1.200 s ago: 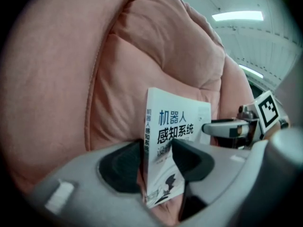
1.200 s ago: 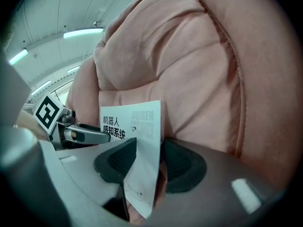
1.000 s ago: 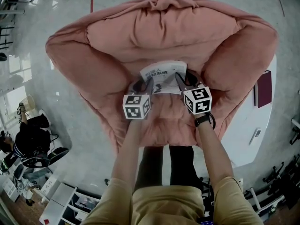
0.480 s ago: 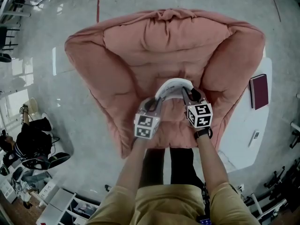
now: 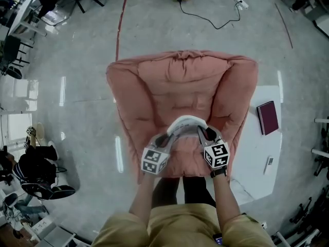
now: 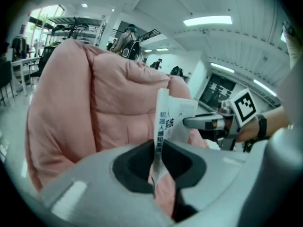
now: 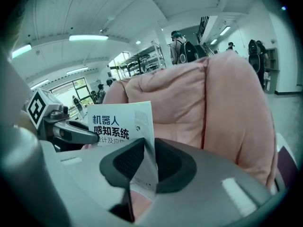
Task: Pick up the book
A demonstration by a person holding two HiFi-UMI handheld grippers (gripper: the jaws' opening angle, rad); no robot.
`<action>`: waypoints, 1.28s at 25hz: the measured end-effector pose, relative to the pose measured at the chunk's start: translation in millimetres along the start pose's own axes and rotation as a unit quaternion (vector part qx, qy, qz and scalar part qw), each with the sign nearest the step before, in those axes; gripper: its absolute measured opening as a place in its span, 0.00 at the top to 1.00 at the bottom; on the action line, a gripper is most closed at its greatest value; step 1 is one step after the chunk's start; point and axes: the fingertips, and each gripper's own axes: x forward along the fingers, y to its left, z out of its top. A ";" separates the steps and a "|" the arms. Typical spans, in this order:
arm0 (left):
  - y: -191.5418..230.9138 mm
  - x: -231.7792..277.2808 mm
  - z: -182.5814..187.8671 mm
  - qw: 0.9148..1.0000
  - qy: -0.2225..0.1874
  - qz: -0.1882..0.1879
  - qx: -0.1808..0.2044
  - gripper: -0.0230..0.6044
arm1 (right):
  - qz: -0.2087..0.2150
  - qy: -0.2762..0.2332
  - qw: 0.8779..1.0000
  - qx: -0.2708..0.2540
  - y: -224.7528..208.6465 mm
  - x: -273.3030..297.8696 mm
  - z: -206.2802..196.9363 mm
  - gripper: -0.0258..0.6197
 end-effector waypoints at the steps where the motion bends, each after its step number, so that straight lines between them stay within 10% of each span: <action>1: -5.7 -14.6 13.0 1.000 -0.006 -0.005 0.005 0.89 | -0.002 -0.010 1.000 -0.003 9.2 -13.0 14.8 0.85; 17: -76.0 -199.0 267.6 0.959 -0.266 0.019 0.095 0.89 | -0.112 -0.248 0.960 -0.070 108.7 -177.4 279.4 0.87; 32: -96.7 -272.1 321.2 0.924 -0.360 0.050 0.115 0.89 | -0.085 -0.329 0.933 -0.115 165.5 -223.1 344.9 0.89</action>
